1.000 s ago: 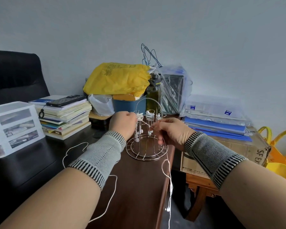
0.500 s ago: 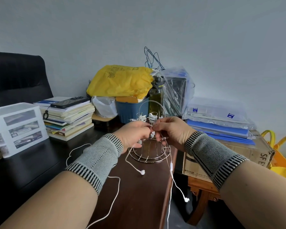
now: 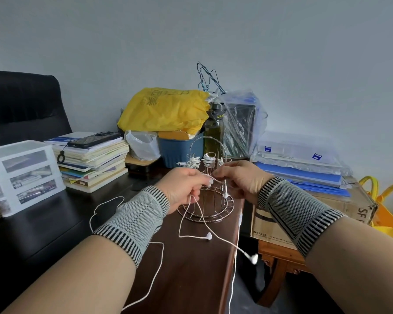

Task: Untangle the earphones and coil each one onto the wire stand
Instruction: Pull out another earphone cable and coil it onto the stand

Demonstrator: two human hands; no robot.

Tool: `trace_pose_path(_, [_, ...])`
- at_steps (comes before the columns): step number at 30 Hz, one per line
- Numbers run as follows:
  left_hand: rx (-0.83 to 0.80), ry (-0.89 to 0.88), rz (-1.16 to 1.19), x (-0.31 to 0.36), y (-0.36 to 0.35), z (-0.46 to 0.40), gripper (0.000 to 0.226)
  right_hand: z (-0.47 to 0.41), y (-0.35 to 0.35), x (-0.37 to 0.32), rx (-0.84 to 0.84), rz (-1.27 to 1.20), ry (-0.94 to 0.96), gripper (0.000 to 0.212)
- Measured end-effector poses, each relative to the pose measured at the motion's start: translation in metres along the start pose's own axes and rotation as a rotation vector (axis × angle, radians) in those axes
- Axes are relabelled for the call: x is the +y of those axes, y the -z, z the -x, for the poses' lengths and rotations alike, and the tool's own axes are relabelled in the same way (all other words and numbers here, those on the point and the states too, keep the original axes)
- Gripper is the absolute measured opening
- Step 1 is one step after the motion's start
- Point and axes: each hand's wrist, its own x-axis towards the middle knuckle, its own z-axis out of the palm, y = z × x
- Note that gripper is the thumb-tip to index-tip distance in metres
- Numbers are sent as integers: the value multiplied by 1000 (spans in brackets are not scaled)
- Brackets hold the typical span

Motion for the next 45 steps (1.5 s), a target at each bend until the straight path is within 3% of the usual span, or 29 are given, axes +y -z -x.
trace_pose_path(3, [37, -11, 111, 2, 11, -3, 18, 2, 2, -1, 3, 7, -25, 16])
trace_pose_path(7, [78, 12, 162, -4, 22, -7, 8, -1, 13, -6, 6, -160, -16, 34])
trace_pose_path(10, [82, 27, 24, -15, 23, -9, 10, -7, 15, -14, 100, -346, 69, 35])
trace_pose_path(16, [-15, 33, -233, -30, 12, -14, 12, -19, 4, -30, 330, -494, 186, 26])
trace_pose_path(19, [46, 15, -305, -31, 12, -19, 14, -26, 1, -34, 388, -278, 183, 20])
trace_pose_path(21, [112, 8, -288, -31, 13, -22, 19, -31, 0, -36, 387, 12, 158, 18])
trace_pose_path(24, [202, 0, -231, -30, 14, -25, 19, -40, -6, -40, 325, 409, 110, 24])
trace_pose_path(29, [310, -34, -222, -29, 15, -28, 16, -55, -14, -46, 171, 813, 0, 29])
trace_pose_path(32, [329, -52, -230, -33, 15, -30, 18, -54, -19, -52, 99, 854, -14, 23])
trace_pose_path(36, [319, -58, -203, -36, 15, -32, 17, -44, -21, -62, 96, 526, 37, 27])
trace_pose_path(42, [297, -33, -133, -38, 10, -35, 14, -56, -20, -46, 195, 1015, -23, 27])
trace_pose_path(45, [294, -33, -110, -37, 8, -35, 20, -58, -24, -39, 223, 1197, -23, 39])
